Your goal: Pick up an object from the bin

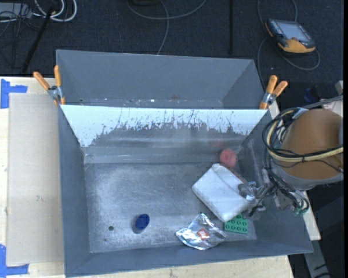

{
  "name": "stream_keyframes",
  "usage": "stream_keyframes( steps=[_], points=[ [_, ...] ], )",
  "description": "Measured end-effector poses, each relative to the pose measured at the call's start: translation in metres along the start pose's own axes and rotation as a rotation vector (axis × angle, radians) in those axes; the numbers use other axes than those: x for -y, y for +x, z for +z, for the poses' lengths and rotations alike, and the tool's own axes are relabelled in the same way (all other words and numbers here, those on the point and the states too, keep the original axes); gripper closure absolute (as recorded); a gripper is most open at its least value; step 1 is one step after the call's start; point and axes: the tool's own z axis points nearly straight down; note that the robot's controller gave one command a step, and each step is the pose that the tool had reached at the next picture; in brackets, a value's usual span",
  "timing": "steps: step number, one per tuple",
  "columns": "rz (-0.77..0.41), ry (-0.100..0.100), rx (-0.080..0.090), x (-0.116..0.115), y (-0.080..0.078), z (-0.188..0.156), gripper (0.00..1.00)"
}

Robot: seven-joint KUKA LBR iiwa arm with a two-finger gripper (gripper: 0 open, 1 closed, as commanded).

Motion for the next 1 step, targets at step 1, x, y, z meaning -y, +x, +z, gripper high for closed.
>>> stream_keyframes(
  steps=[1],
  points=[
    [0.012, 0.003, 0.006, 0.0191, -0.0400, -0.1029, 1.00]
  ],
)
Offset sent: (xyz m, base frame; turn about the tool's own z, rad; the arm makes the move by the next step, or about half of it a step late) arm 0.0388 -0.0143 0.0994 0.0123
